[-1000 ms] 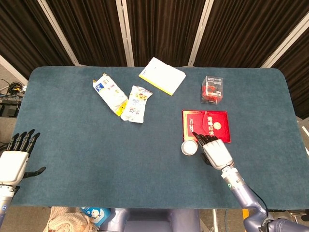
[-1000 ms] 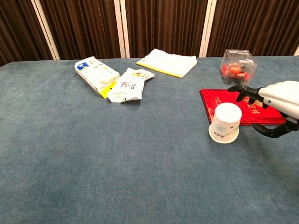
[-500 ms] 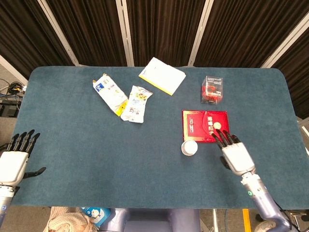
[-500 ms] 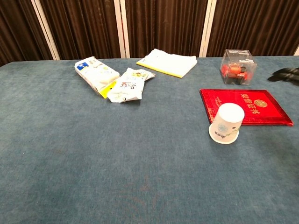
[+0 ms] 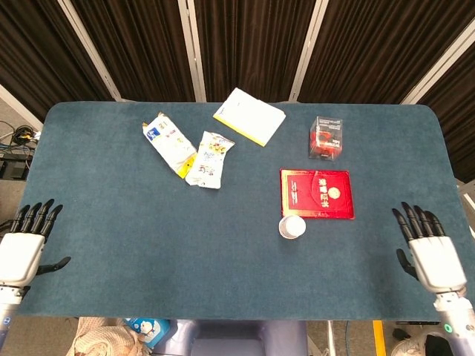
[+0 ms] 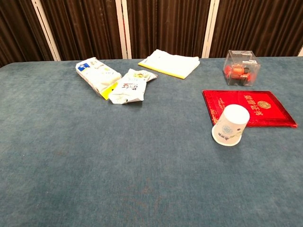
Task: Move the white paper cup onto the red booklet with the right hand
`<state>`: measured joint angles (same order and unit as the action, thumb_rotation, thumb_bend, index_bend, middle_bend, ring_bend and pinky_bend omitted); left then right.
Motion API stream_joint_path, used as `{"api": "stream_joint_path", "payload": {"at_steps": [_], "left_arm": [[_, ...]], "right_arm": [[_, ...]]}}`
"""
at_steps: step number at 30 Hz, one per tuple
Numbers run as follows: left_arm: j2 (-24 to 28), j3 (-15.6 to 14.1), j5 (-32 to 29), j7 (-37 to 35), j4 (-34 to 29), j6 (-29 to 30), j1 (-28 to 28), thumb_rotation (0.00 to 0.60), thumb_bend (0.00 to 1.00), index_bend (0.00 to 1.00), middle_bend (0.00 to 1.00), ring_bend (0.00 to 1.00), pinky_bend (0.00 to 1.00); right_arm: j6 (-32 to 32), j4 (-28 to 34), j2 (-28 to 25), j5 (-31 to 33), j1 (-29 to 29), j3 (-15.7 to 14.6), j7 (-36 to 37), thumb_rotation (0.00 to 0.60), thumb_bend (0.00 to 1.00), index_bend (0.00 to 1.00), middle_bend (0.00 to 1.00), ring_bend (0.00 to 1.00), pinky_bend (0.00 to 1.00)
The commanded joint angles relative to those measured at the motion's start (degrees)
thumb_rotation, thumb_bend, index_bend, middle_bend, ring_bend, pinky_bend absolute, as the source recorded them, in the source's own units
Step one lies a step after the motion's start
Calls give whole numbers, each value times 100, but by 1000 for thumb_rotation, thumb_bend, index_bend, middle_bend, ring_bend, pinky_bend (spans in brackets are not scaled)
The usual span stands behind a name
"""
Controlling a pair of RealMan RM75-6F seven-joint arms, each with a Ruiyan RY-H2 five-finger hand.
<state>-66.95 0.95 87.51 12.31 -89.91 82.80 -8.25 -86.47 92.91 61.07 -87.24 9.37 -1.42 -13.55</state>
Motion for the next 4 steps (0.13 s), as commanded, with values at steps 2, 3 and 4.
{"api": "stream_joint_path", "payload": {"at_steps": [2,3,4], "left_arm": [[-23,-2,33,-8,34,27,-1,600,0,0,0,0,0],[-24,-1,44,-20,38,38,0,600,0,0,0,0,0],[-24,0,59,-31,42,55,2,600,0,0,0,0,0]], "right_arm": [[-238,-177,-23,-9,-284,-62,230,600,417,0,0,0,93],[-247,-188,-16,-12,-294,-45,243,600,417,0,0,0,93],[-249,-206,-6,-14,-298,-26,248,600,417,0,0,0,93]]}}
